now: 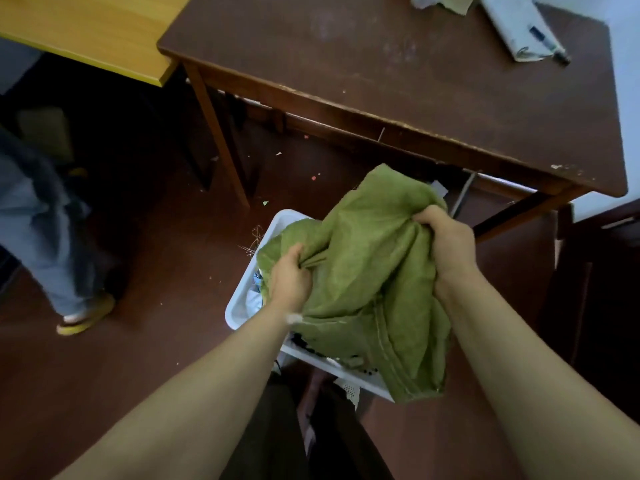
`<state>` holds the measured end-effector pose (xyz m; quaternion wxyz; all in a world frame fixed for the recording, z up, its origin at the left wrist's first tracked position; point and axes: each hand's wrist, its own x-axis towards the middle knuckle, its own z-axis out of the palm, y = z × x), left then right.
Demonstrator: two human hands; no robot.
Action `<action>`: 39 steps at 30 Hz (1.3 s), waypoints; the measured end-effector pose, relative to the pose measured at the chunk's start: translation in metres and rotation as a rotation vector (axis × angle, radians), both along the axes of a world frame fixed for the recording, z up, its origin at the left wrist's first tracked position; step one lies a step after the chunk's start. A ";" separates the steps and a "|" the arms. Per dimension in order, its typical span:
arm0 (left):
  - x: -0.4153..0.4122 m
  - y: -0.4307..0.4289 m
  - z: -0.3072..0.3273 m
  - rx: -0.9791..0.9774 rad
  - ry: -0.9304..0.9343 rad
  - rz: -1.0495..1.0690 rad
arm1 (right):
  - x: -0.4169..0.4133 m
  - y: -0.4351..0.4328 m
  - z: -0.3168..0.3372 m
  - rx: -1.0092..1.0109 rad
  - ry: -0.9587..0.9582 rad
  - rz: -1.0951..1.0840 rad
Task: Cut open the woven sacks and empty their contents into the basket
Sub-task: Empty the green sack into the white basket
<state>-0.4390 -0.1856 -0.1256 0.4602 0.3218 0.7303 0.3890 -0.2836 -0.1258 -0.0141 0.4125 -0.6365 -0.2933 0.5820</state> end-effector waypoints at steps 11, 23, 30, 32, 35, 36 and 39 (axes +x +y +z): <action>0.032 0.015 -0.019 -0.069 0.046 -0.052 | 0.082 0.011 -0.060 -0.315 -0.483 -0.008; 0.073 -0.002 -0.076 -0.129 -0.138 -0.025 | -0.014 0.024 -0.134 -0.360 -0.728 0.746; 0.064 -0.032 -0.102 -0.011 -0.184 -0.030 | -0.017 0.030 -0.210 -0.384 -0.864 0.812; 0.052 -0.040 -0.116 -0.039 -0.185 0.087 | -0.002 0.039 -0.214 -0.360 -0.819 0.614; 0.017 -0.050 -0.153 -0.254 0.018 0.257 | 0.032 0.053 -0.217 -0.286 -0.911 0.351; 0.004 -0.052 -0.166 -0.344 0.060 0.307 | 0.044 0.056 -0.221 -0.260 -0.967 0.327; -0.024 -0.052 -0.205 -0.558 0.088 0.341 | 0.063 0.058 -0.233 -0.232 -1.102 0.359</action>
